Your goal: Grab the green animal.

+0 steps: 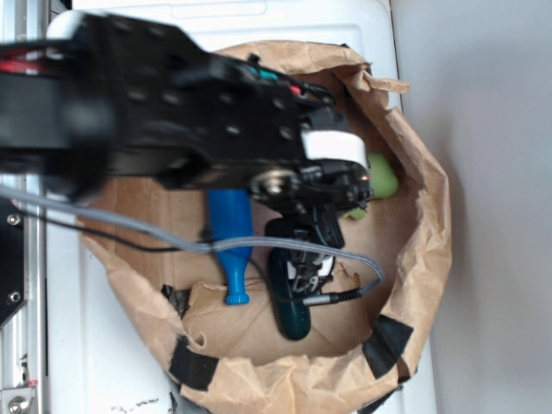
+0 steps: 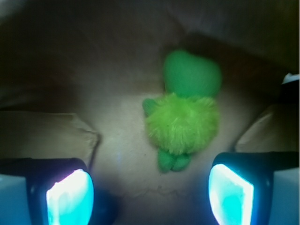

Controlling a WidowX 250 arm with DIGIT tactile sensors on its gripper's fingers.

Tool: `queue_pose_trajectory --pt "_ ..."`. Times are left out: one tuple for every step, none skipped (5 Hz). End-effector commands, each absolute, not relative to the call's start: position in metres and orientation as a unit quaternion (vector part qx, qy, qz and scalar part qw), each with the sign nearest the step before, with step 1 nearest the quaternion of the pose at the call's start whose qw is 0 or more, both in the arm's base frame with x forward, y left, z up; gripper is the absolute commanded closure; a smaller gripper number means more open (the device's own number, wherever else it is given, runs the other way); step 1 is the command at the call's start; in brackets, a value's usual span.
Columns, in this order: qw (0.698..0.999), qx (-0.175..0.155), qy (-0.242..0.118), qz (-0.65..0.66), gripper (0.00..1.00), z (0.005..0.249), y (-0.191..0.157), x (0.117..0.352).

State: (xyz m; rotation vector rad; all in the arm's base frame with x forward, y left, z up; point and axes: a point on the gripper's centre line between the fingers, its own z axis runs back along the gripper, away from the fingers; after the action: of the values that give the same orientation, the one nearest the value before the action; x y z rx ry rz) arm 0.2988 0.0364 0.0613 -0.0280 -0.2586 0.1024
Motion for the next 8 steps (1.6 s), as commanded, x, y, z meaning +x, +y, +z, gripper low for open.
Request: queue_pose_trajectory --pt "0.982 -0.015 -0.175 0.075 0.00 0.076 0.043 0.333" --pt "0.979 0.015 -0.183 0.089 0.00 0.064 0.050 0.337" --pt "0.974 0.035 -0.207 0.084 0.00 0.065 0.047 0.330" --pt "0.972 0.057 -0.215 0.076 0.00 0.053 0.048 0.328" --pt "0.971 0.080 -0.218 0.061 0.00 0.037 0.048 0.325" --pt "0.974 0.067 -0.208 0.059 1.00 0.037 0.043 0.322" --pt "0.975 0.063 -0.206 0.059 1.00 0.038 0.044 0.319" --pt "0.977 0.044 -0.202 0.056 1.00 0.048 0.043 0.315"
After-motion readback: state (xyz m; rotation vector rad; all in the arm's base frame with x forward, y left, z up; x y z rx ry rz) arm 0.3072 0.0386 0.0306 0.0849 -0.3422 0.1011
